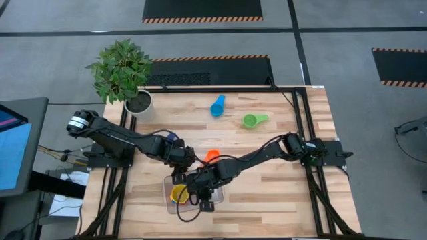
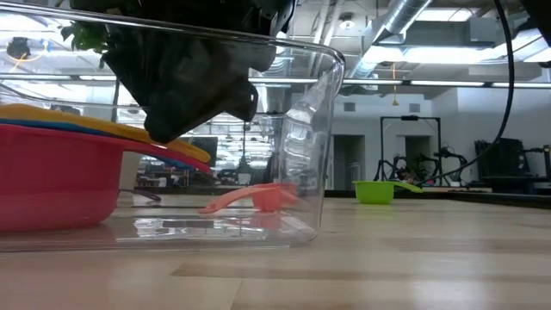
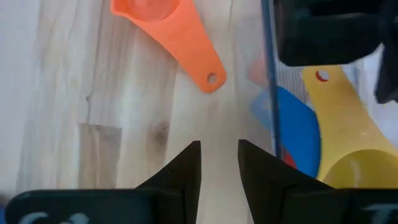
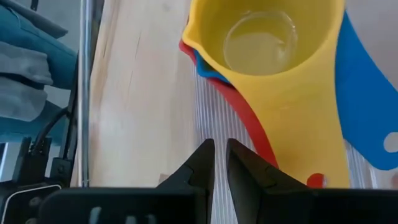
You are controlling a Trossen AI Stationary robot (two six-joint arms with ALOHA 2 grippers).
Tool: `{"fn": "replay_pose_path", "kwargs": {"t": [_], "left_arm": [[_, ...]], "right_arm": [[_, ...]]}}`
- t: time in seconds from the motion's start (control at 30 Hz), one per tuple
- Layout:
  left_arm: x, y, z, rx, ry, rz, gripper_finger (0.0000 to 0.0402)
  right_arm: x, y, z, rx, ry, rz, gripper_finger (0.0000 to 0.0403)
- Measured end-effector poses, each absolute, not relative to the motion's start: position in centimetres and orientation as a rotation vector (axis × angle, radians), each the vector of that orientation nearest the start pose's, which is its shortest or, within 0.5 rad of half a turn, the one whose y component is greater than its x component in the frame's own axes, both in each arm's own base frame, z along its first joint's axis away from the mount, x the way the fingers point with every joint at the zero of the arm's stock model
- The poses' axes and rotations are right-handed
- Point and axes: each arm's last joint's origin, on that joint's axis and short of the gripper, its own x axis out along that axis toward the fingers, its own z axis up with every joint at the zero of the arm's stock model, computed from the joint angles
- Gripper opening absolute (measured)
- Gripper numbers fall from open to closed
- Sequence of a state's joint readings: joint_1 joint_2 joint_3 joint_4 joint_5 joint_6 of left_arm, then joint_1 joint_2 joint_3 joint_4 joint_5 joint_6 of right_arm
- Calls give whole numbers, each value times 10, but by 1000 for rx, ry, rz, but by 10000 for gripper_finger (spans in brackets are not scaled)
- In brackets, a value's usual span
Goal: Nest measuring cups in basket
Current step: Stack the yellow measuring cup on top of the blue measuring cup into the transparent bin
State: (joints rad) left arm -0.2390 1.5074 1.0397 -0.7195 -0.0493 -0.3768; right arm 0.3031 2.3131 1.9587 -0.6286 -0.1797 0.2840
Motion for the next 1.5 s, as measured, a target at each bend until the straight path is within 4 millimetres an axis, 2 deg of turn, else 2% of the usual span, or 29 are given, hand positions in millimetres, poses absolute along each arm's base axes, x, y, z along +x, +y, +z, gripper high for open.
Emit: {"fn": "replay_pose_path", "kwargs": {"t": [0.27, 0.77, 1.2, 1.5], "left_arm": [[275, -65, 220, -131, 1205, 71, 93], [276, -66, 220, -169, 1208, 51, 93], [278, -69, 221, -195, 1191, 14, 93], [278, -67, 221, -177, 1194, 11, 93]], "right_arm": [[475, 156, 188, 192, 1079, 306, 65], [477, 153, 187, 123, 1036, 142, 65], [477, 154, 189, 151, 993, -30, 65], [477, 154, 194, 169, 988, -22, 65]]}}
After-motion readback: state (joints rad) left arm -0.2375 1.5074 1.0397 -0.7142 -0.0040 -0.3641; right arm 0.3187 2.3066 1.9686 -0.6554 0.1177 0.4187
